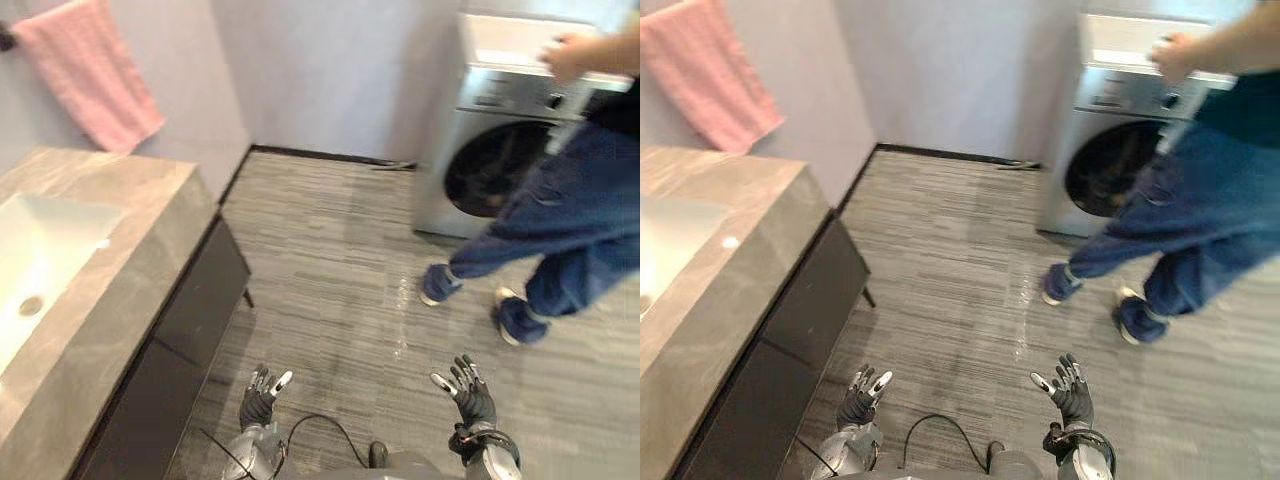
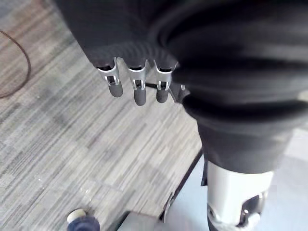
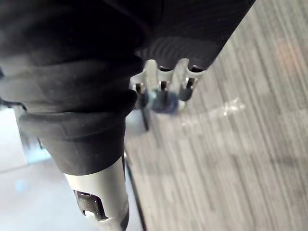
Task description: Organize washtable
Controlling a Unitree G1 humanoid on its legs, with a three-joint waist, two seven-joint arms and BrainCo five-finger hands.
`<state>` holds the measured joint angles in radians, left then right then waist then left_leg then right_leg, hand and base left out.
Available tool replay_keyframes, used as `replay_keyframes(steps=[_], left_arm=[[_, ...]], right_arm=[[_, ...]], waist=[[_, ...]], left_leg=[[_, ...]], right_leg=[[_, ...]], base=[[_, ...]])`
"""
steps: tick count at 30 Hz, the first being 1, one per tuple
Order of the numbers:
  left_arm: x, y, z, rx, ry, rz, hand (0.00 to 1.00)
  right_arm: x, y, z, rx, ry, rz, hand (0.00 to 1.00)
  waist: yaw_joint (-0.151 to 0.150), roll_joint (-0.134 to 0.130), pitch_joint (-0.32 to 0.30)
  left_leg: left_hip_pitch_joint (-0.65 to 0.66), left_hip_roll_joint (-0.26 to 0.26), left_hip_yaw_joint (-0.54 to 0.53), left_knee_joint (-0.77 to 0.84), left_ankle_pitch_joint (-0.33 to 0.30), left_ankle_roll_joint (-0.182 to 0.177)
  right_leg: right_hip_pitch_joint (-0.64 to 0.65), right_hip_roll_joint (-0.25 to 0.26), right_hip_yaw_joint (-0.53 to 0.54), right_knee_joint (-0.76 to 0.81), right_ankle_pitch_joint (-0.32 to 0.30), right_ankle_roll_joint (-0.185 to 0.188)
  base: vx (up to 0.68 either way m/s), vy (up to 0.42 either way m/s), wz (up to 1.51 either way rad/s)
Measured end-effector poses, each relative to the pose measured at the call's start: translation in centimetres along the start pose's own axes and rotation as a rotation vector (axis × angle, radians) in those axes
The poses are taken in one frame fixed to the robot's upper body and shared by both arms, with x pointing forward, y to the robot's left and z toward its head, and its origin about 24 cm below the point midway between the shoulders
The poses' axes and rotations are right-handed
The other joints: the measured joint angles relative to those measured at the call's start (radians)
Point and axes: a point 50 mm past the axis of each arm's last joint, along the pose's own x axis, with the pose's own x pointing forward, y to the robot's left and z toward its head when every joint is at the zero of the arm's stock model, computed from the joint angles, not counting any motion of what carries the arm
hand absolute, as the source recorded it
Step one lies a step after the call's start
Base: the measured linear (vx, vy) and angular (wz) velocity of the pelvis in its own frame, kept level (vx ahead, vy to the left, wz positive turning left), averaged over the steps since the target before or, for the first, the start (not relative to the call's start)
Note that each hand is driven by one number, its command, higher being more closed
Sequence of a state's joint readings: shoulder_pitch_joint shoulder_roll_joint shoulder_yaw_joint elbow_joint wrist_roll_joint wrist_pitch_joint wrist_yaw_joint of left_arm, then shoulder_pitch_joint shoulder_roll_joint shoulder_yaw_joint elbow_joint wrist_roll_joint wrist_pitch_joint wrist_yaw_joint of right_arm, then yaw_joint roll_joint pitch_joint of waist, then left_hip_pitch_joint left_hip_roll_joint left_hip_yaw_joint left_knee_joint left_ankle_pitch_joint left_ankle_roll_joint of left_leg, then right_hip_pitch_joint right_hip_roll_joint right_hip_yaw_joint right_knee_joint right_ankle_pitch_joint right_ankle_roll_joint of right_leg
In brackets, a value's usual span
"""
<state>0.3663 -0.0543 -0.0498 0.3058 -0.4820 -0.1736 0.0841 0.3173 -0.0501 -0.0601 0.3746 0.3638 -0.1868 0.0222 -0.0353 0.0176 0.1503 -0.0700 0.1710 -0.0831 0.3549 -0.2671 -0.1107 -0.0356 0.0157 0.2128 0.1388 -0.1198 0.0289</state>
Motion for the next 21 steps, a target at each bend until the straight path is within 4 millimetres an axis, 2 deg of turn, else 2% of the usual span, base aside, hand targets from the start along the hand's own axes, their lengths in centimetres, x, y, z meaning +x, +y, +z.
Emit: replay_keyframes(steps=[1, 2, 3, 5, 9, 12, 13, 16, 18, 19, 20, 21], left_arm=[[0.0, 0.2, 0.3, 0.002, -0.009, 0.006, 0.00], [0.1, 0.4, 1.1, -0.001, -0.045, 0.008, 0.00], [0.2, 0.4, 1.8, -0.009, -0.082, 0.011, 0.00], [0.1, 0.5, 2.1, -0.012, -0.100, 0.025, 0.00], [-0.1, 0.5, 2.4, -0.016, -0.112, 0.037, 0.00], [0.0, 0.1, 3.0, -0.028, -0.143, 0.034, 0.00], [0.0, 0.0, 3.1, -0.026, -0.148, 0.033, 0.00], [0.4, -0.6, 3.5, 0.014, -0.164, 0.009, 0.00], [1.0, -1.8, 4.1, 0.044, -0.185, -0.029, 0.00], [1.4, -2.3, 4.2, 0.046, -0.186, -0.037, 0.00], [1.8, -2.6, 4.3, 0.056, -0.185, -0.047, 0.00], [2.3, -2.5, 5.1, 0.096, -0.211, -0.058, 0.00]], right_arm=[[0.0, 0.2, -0.2, 0.008, 0.010, 0.002, 0.00], [-0.4, 0.3, -0.9, 0.022, 0.029, -0.004, 0.00], [-0.5, 0.2, -1.4, 0.027, 0.048, -0.010, 0.00], [-0.5, 0.2, -1.5, 0.046, 0.051, -0.018, 0.00], [0.0, 0.9, -1.1, 0.107, 0.036, -0.011, 0.00], [-0.3, 0.4, -1.4, 0.092, 0.046, -0.024, 0.00], [-0.5, -0.1, -1.5, 0.076, 0.048, -0.042, 0.00], [-0.7, -1.1, -1.1, 0.075, 0.027, -0.079, 0.00], [-0.5, -1.4, -0.4, 0.073, 0.000, -0.092, 0.00], [-0.5, -1.2, 0.2, 0.071, -0.026, -0.079, 0.00], [-0.6, -0.7, 0.7, 0.069, -0.047, -0.062, 0.00], [-0.2, 1.1, 1.7, 0.086, -0.097, -0.003, 0.00]], waist=[[-0.008, -0.003, -0.006], [-0.015, -0.034, -0.009], [-0.011, -0.050, -0.012], [-0.010, -0.055, -0.016], [-0.013, -0.066, -0.036], [-0.021, -0.059, -0.037], [-0.038, -0.047, -0.040], [-0.062, -0.029, -0.049], [-0.067, -0.007, -0.048], [-0.075, 0.013, -0.039], [-0.081, 0.016, -0.036], [-0.085, -0.043, -0.012]], left_leg=[[-0.004, -0.009, 0.016, 0.004, -0.015, 0.013], [-0.006, -0.024, 0.052, 0.036, -0.028, 0.031], [-0.017, -0.032, 0.092, 0.082, -0.061, 0.043], [-0.020, -0.033, 0.165, 0.116, -0.099, 0.062], [0.015, -0.052, 0.334, 0.097, -0.133, 0.088], [0.056, -0.073, 0.377, 0.074, -0.132, 0.089], [0.087, -0.088, 0.409, 0.039, -0.132, 0.089], [0.117, -0.118, 0.474, -0.012, -0.131, 0.090], [0.126, -0.124, 0.557, -0.050, -0.126, 0.099], [0.139, -0.115, 0.620, -0.059, -0.121, 0.096], [0.132, -0.109, 0.672, -0.011, -0.111, 0.079], [0.056, -0.069, 0.716, 0.178, -0.110, 0.061]], right_leg=[[0.003, -0.006, 0.026, -0.010, 0.001, 0.001], [-0.004, -0.023, 0.068, -0.017, 0.021, 0.031], [-0.015, -0.027, 0.123, -0.023, 0.047, 0.072], [-0.028, -0.029, 0.194, -0.037, 0.094, 0.110], [-0.094, -0.040, 0.338, -0.039, 0.130, 0.138], [-0.112, -0.041, 0.369, -0.041, 0.147, 0.140], [-0.112, -0.043, 0.391, -0.040, 0.152, 0.148], [-0.149, -0.041, 0.431, -0.038, 0.172, 0.160], [-0.209, -0.016, 0.446, -0.043, 0.247, 0.160], [-0.223, 0.000, 0.386, -0.058, 0.315, 0.130], [-0.236, 0.014, 0.281, -0.056, 0.366, 0.081], [-0.236, -0.038, 0.090, -0.091, 0.441, -0.012]], base=[[0.10, 0.317, -1.03], [0.12, 0.321, -0.75], [0.08, 0.335, -0.79], [-0.02, 0.343, -0.93], [0.03, 0.267, -1.27], [0.13, 0.165, -0.89], [0.09, 0.143, -0.81], [0.07, 0.145, -1.04], [0.01, 0.096, -1.41], [0.01, 0.115, -1.57], [-0.03, 0.108, -1.79], [-0.09, 0.048, -1.29]])
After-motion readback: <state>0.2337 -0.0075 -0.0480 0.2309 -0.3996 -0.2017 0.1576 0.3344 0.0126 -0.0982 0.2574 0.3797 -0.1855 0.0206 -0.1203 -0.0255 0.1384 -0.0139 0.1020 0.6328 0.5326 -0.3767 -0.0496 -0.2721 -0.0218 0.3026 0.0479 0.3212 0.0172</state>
